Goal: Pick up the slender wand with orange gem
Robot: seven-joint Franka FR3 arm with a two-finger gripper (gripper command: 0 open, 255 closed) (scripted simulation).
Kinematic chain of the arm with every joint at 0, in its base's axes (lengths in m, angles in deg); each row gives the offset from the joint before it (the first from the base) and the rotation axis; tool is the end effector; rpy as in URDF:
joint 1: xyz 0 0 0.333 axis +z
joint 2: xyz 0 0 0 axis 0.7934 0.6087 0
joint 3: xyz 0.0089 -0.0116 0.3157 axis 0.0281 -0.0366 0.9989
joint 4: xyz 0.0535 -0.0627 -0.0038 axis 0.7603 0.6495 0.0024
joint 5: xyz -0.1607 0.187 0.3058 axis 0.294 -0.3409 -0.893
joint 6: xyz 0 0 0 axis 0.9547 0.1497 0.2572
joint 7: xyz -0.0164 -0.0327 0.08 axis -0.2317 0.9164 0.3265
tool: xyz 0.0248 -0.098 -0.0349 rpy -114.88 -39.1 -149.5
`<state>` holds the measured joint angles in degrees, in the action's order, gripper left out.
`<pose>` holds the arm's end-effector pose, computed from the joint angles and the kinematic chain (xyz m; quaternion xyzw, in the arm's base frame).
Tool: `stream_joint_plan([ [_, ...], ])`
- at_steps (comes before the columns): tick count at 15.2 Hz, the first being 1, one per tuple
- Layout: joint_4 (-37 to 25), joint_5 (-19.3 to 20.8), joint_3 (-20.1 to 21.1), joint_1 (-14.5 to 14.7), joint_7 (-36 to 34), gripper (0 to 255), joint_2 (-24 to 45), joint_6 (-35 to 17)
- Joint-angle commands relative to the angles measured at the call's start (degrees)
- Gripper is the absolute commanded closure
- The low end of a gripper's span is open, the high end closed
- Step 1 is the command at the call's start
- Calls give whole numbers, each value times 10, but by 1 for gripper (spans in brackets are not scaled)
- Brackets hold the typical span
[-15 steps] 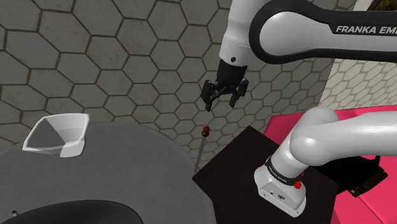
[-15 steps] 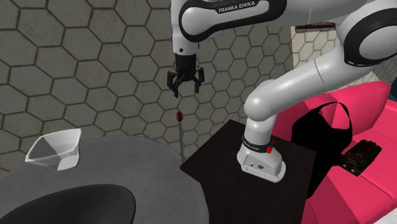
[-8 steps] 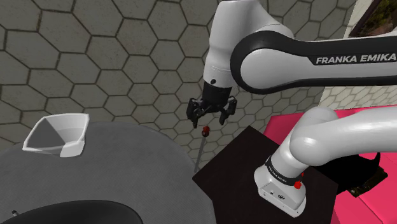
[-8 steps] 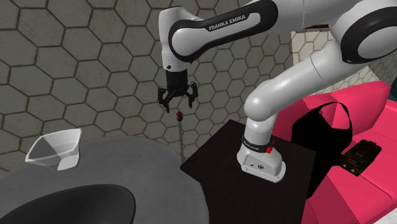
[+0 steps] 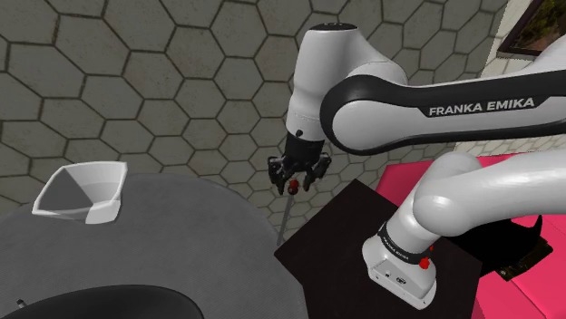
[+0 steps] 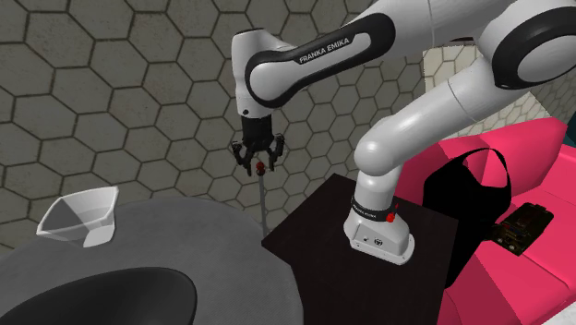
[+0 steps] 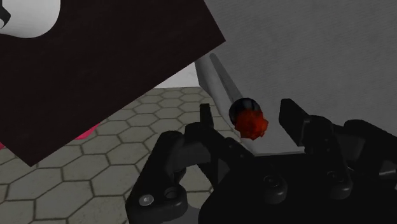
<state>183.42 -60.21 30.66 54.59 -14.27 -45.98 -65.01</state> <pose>0.2670 0.2140 0.4151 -0.9668 0.2552 0.0123 0.0027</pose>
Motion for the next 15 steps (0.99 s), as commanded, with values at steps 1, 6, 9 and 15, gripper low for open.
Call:
stream_joint_plan([
  [1, 1, 0, 0, 0, 0, 255, 0, -2],
  [6, 1, 0, 0, 0, 0, 255, 0, -2],
  [9, 1, -1, 1, 0, 0, 255, 1, -2],
  [15, -34, 15, -18, -3, -3, 255, -15, 49],
])
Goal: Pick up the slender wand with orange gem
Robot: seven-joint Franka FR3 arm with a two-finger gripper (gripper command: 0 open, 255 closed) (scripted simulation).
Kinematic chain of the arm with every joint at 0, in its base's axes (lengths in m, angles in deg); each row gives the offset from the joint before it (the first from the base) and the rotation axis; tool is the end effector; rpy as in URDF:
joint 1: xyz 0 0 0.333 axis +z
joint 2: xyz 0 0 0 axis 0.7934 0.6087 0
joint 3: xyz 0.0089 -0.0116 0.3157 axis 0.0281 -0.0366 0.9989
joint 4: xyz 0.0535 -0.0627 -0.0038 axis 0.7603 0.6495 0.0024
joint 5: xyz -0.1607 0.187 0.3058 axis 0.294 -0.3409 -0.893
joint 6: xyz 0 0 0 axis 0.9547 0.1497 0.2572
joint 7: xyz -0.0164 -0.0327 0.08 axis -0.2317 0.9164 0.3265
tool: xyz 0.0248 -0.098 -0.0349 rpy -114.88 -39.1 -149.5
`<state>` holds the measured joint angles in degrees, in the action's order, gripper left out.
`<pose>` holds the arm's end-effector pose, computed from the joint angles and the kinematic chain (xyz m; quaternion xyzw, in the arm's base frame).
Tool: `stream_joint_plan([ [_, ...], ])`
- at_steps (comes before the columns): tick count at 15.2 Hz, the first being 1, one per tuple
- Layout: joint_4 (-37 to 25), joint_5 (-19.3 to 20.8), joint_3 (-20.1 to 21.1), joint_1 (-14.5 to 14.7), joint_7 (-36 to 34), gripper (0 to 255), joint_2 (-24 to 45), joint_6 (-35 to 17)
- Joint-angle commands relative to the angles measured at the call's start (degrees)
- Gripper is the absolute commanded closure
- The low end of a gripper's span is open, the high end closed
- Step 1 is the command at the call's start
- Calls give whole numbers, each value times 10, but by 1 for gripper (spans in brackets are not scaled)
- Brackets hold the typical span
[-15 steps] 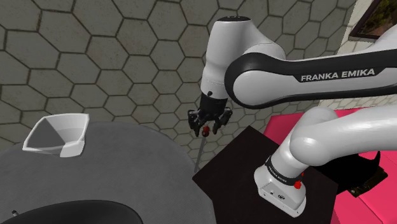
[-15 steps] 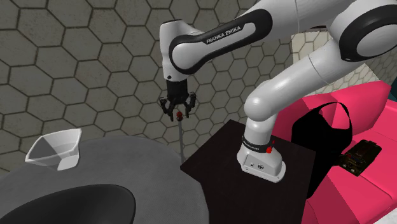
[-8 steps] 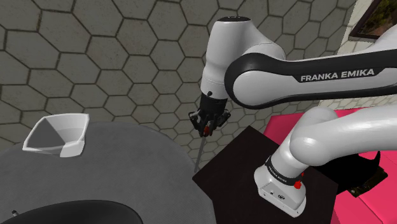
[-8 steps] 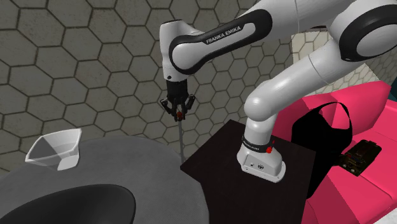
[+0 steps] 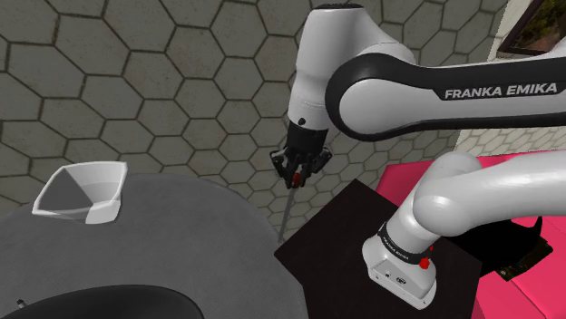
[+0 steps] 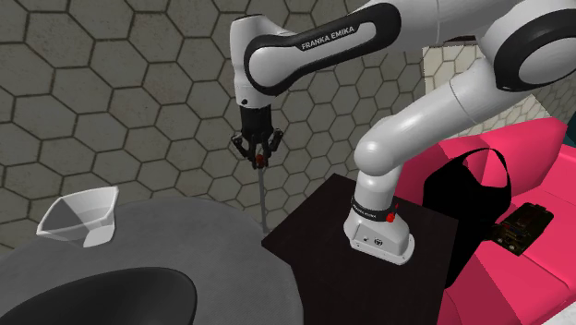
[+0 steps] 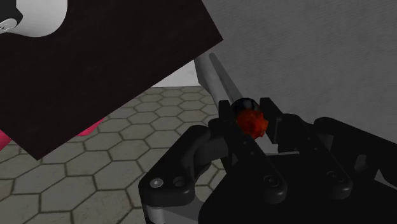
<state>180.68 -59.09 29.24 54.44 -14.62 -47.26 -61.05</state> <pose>0.2665 0.2150 0.4396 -0.9668 0.2552 0.0120 0.0029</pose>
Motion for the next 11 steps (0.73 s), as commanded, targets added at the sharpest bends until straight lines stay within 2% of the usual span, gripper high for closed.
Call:
stream_joint_plan([
  [1, -13, 6, -7, -2, 0, 255, -4, 18],
  [9, -67, 25, -30, -7, -5, 255, -13, 80],
  [11, -68, 25, -30, -7, -5, 255, -13, 82],
])
